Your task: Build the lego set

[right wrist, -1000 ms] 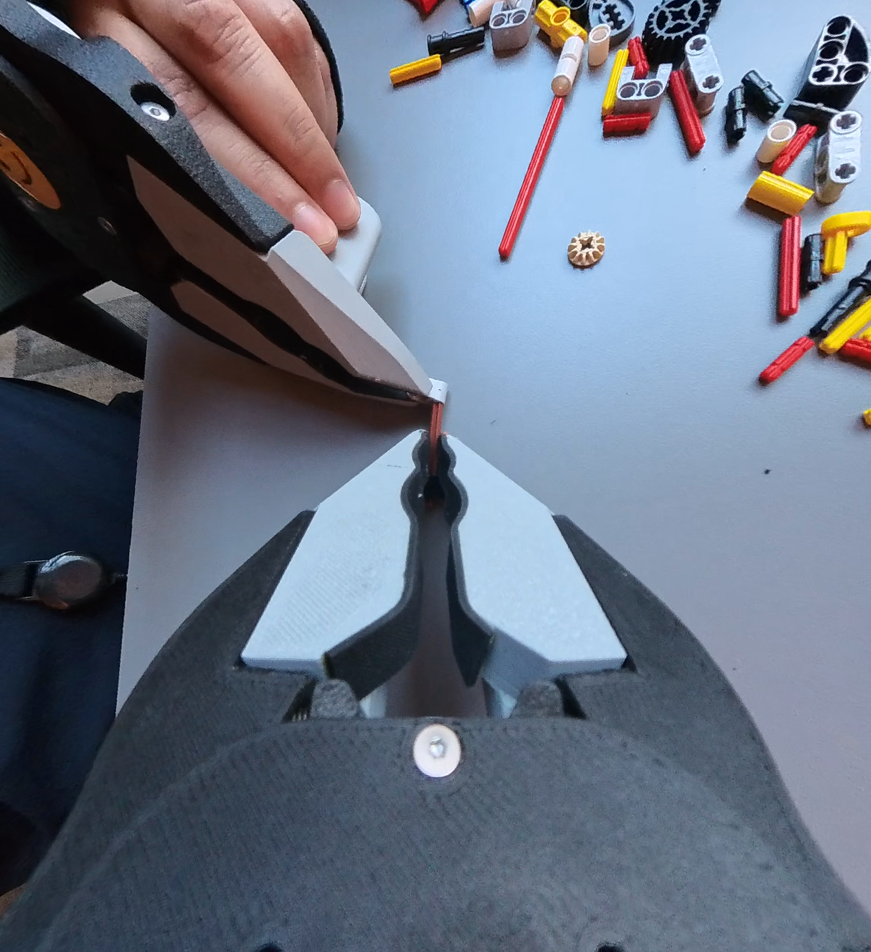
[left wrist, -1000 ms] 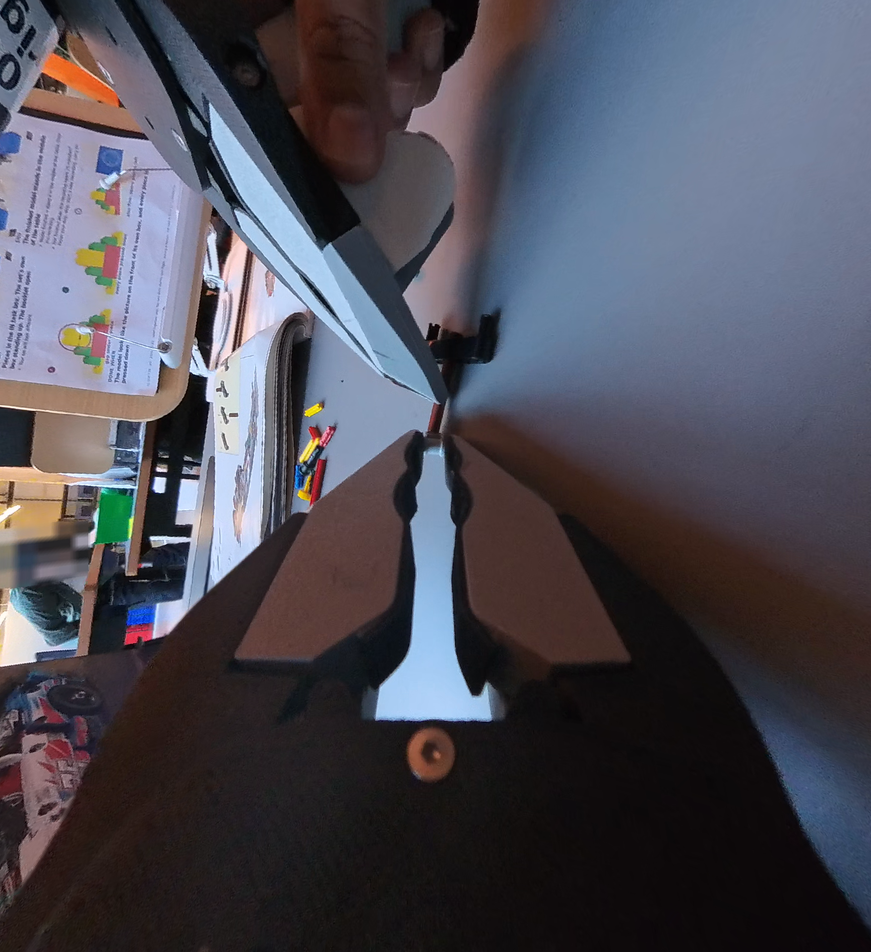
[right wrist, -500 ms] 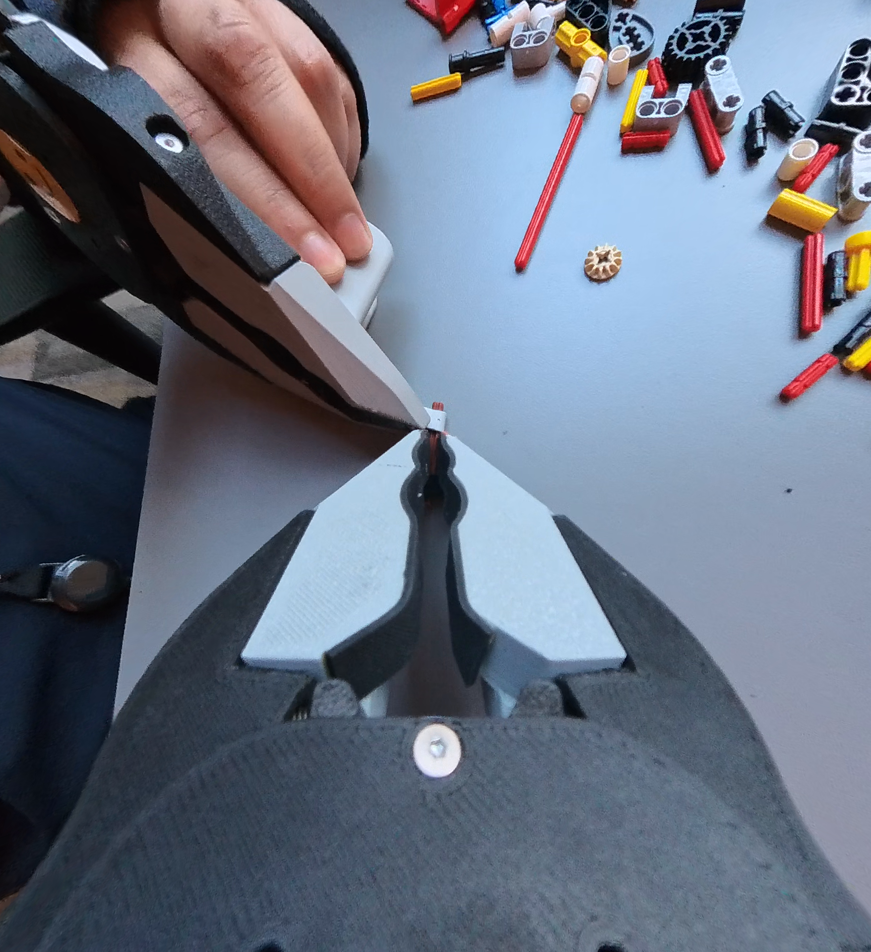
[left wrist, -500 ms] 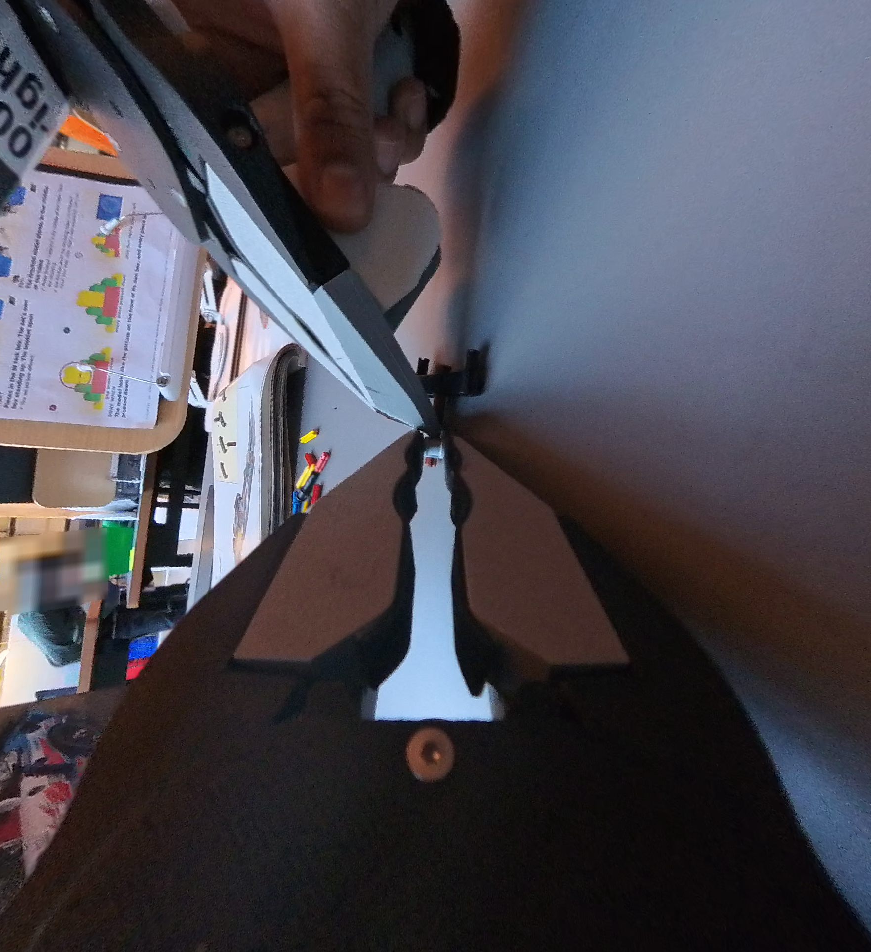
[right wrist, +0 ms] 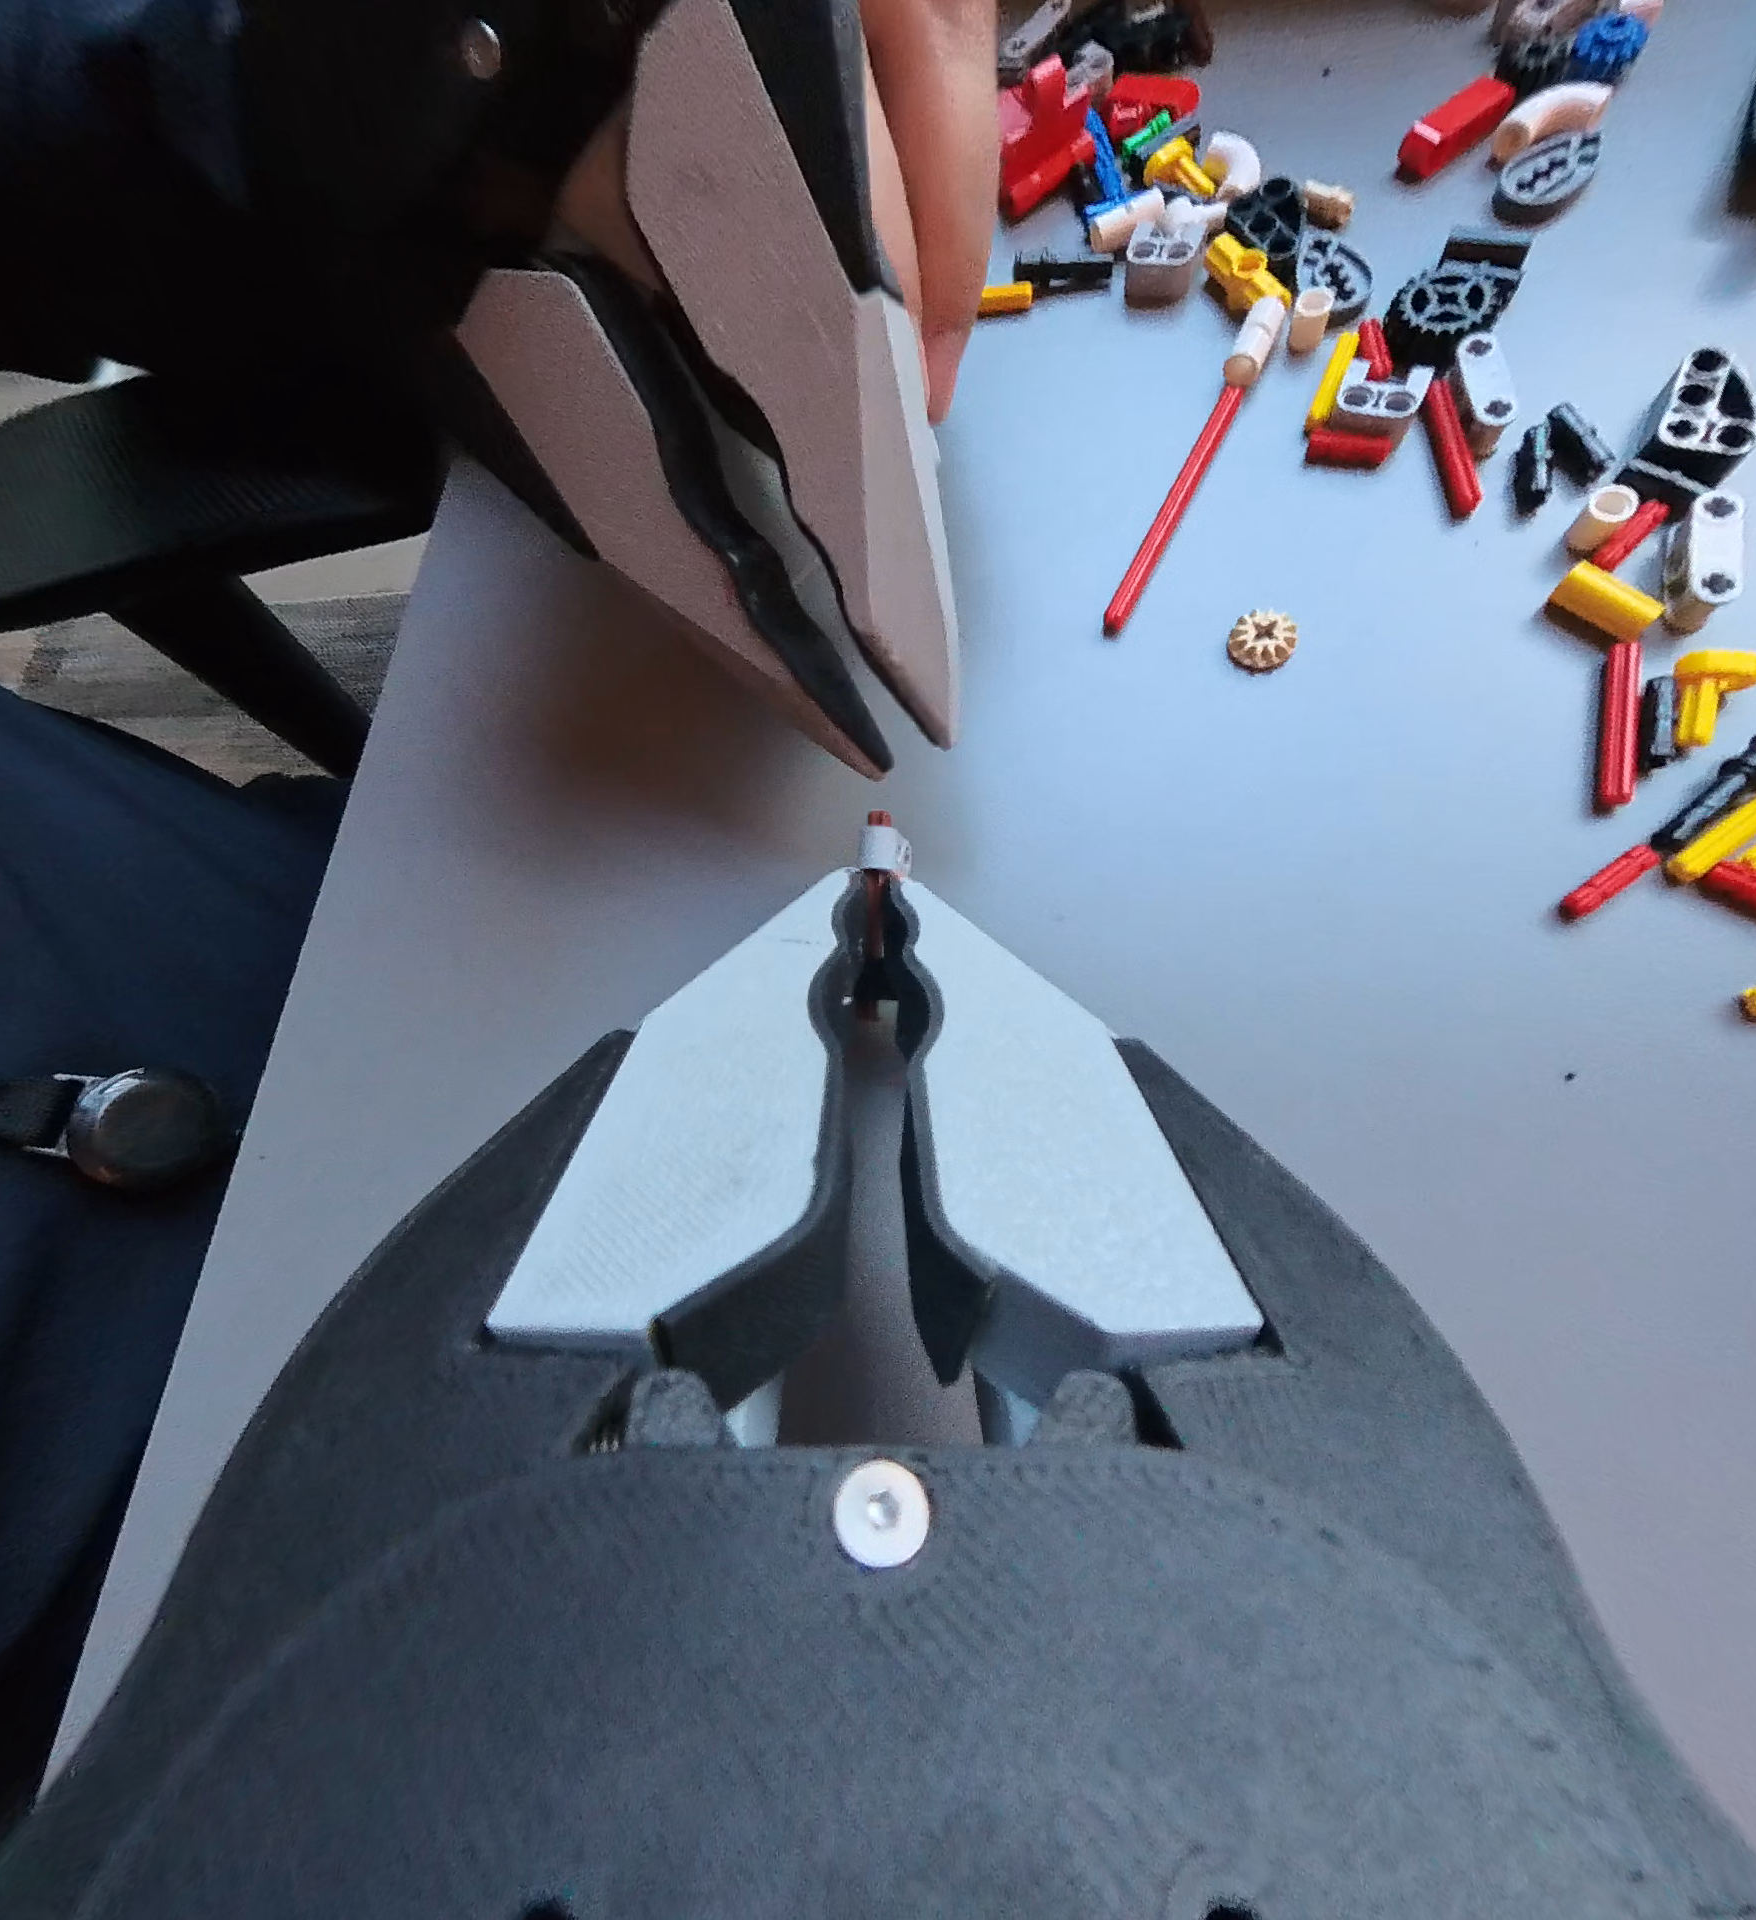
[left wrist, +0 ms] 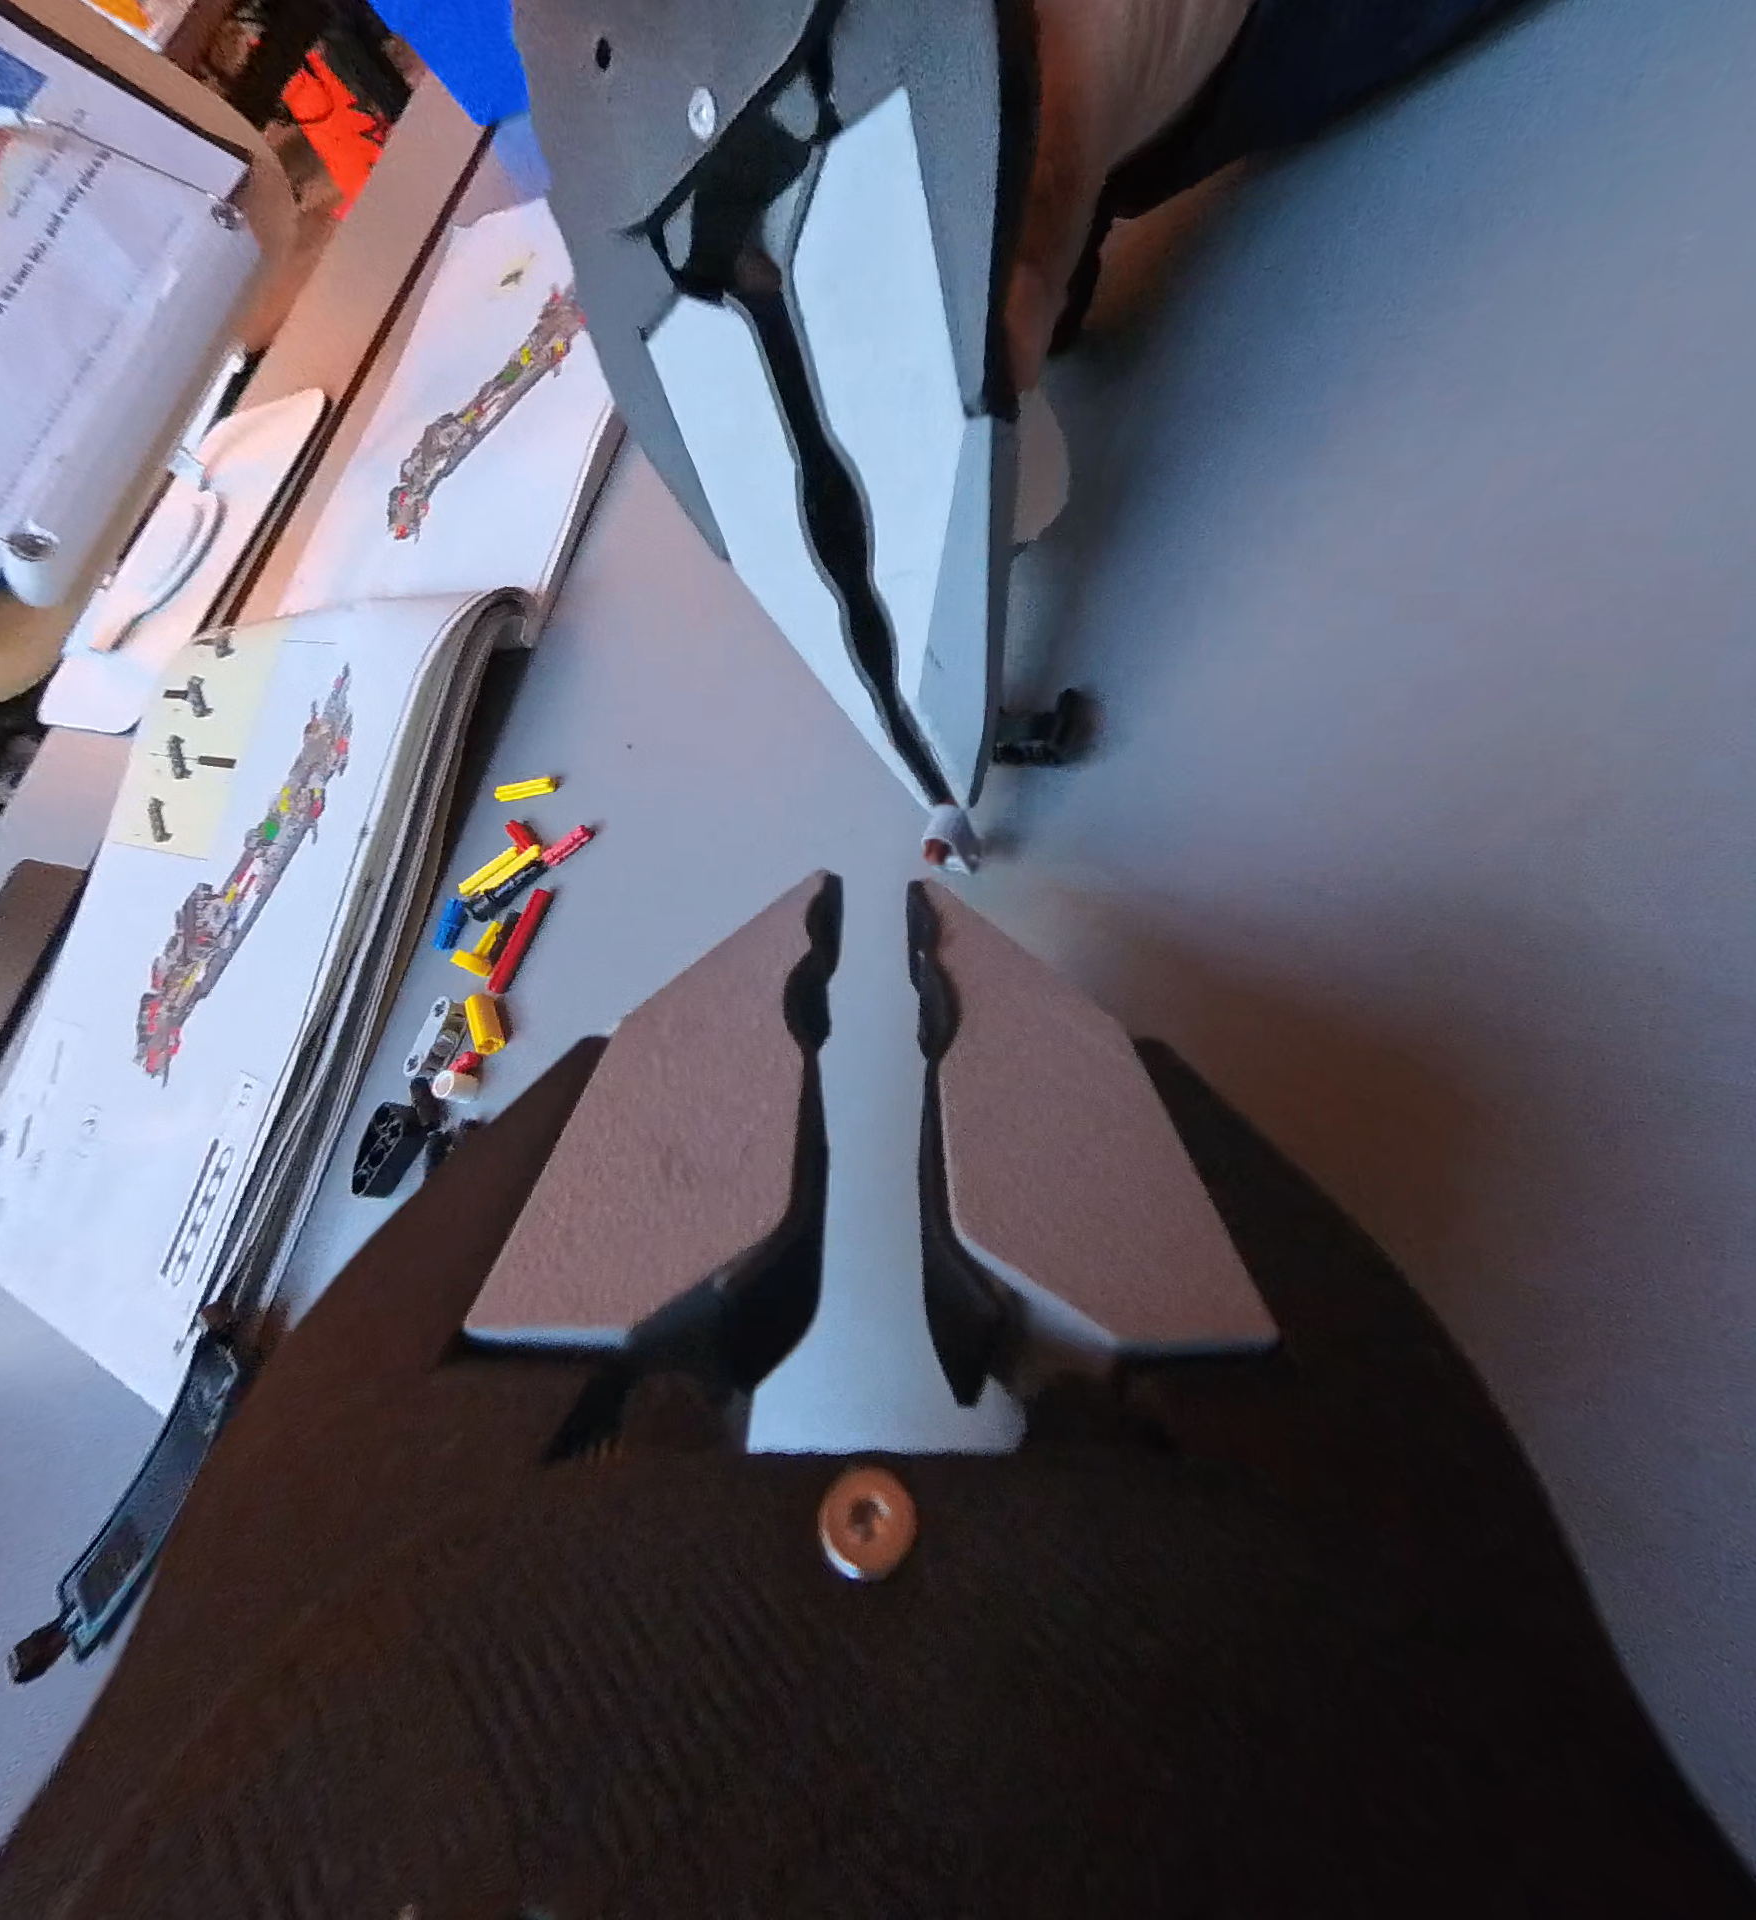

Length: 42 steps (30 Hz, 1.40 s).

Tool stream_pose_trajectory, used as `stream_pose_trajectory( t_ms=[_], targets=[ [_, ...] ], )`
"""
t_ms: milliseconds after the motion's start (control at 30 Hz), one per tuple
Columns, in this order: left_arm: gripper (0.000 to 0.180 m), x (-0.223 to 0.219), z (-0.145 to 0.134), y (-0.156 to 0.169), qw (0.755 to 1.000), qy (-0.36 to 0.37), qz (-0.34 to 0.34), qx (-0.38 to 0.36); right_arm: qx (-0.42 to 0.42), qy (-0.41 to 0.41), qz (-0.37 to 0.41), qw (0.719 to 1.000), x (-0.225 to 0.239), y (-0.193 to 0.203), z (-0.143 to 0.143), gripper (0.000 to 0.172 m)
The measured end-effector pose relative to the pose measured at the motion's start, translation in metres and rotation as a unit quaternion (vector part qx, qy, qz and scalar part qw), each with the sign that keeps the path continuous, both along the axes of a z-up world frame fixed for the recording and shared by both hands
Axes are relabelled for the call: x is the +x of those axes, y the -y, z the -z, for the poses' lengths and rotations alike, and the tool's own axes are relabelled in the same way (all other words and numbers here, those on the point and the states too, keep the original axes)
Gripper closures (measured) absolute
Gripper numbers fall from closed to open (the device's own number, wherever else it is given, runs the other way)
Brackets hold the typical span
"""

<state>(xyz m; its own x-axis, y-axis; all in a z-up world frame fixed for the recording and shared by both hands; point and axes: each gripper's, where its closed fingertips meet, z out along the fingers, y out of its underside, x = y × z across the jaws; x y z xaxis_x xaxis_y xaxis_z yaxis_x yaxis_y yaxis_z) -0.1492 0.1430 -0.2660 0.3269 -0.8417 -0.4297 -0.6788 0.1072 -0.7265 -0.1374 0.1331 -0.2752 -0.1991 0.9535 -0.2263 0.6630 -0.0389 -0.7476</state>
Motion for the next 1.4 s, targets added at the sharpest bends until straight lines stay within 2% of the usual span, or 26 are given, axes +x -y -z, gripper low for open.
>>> stream_pose_trajectory(
  t_ms=[100, 233, 367, 600, 900, 1033, 1100, 1267, 1400],
  targets=[
    [0.174, 0.002, 0.006, 0.004, 0.999, -0.009, 0.024, -0.033, 0.010, -0.018, -0.004, 1.000, 0.000, -0.001, -0.005, 0.172],
    [0.170, 0.006, 0.005, 0.004, 0.998, 0.005, 0.035, -0.061, 0.017, -0.022, -0.007, 1.000, 0.001, 0.000, -0.006, 0.172],
    [0.179, 0.011, 0.001, 0.009, 0.994, 0.025, 0.053, -0.088, 0.027, -0.022, -0.013, 0.999, 0.001, 0.002, -0.007, 0.172],
    [0.174, 0.015, 0.005, 0.016, 0.989, 0.018, 0.064, -0.131, 0.046, -0.015, -0.026, 0.998, 0.002, 0.007, -0.004, 0.172],
    [0.177, 0.015, 0.015, 0.016, 0.987, -0.019, 0.044, -0.154, 0.068, 0.008, -0.028, 0.997, 0.003, 0.008, 0.006, 0.172],
    [0.177, 0.013, 0.015, 0.015, 0.991, -0.031, 0.038, -0.123, 0.049, 0.002, -0.024, 0.999, 0.002, 0.008, 0.006, 0.172],
    [0.178, 0.013, 0.015, 0.015, 0.992, -0.023, 0.035, -0.118, 0.039, -0.003, -0.025, 0.999, 0.002, 0.008, 0.005, 0.172],
    [0.178, 0.011, 0.015, 0.014, 0.991, -0.004, 0.019, -0.129, 0.083, -0.022, -0.019, 0.996, 0.000, 0.002, 0.002, 0.156],
    [0.178, 0.012, 0.013, 0.013, 0.990, 0.007, 0.015, -0.138, 0.101, -0.031, -0.022, 0.994, -0.004, 0.004, 0.000, 0.160]
  ],
)
